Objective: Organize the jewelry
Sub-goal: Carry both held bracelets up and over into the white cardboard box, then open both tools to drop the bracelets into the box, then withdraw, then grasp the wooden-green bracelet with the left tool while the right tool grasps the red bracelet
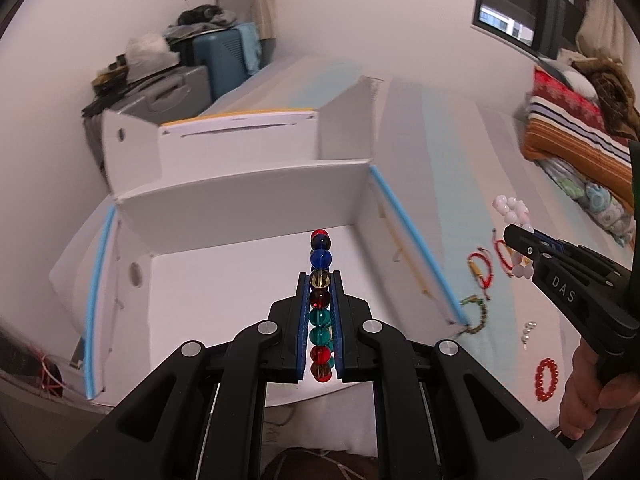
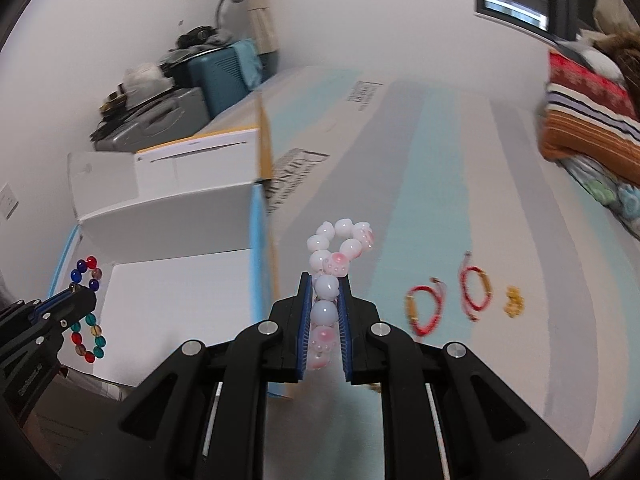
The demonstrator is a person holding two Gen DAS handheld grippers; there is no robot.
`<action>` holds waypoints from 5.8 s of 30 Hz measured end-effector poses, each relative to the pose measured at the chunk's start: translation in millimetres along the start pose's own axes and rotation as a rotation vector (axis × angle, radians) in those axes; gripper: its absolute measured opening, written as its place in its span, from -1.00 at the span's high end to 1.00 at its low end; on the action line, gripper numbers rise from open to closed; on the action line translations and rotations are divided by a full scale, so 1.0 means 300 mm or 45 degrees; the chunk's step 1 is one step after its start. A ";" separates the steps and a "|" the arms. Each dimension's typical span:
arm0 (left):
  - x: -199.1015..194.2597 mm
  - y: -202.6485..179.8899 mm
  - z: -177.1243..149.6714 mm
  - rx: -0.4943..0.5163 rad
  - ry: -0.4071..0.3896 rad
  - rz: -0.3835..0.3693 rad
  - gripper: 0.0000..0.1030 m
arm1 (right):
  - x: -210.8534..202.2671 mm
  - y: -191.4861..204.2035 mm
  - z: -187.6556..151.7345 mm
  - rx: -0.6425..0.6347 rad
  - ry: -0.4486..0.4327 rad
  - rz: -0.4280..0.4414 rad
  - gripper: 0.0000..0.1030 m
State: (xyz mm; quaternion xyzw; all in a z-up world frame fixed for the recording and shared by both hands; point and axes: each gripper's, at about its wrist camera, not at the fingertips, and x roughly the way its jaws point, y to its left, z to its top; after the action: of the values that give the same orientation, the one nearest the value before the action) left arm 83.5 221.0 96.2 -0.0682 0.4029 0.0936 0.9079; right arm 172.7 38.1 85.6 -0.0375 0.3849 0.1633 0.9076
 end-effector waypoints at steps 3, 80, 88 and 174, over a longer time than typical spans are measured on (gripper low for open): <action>-0.002 0.055 -0.012 -0.028 0.004 0.019 0.82 | 0.011 0.076 -0.003 -0.025 0.003 0.028 0.77; -0.084 0.150 -0.090 -0.098 -0.060 0.248 -0.89 | 0.026 0.245 -0.076 -0.151 0.146 0.082 -0.85; -0.094 0.010 -0.098 -0.042 -0.089 0.165 -0.89 | -0.095 0.070 -0.104 -0.092 0.075 0.015 -0.85; 0.635 -0.774 -0.261 0.309 0.249 -0.030 0.50 | 0.085 -0.724 -0.696 0.277 0.413 -0.215 0.15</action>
State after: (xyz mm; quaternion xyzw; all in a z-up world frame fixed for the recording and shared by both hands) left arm 204.8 1.5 -86.6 0.0284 0.4970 0.0266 0.8669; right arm 116.7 -200.6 -91.4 0.0028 0.5368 0.0360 0.8429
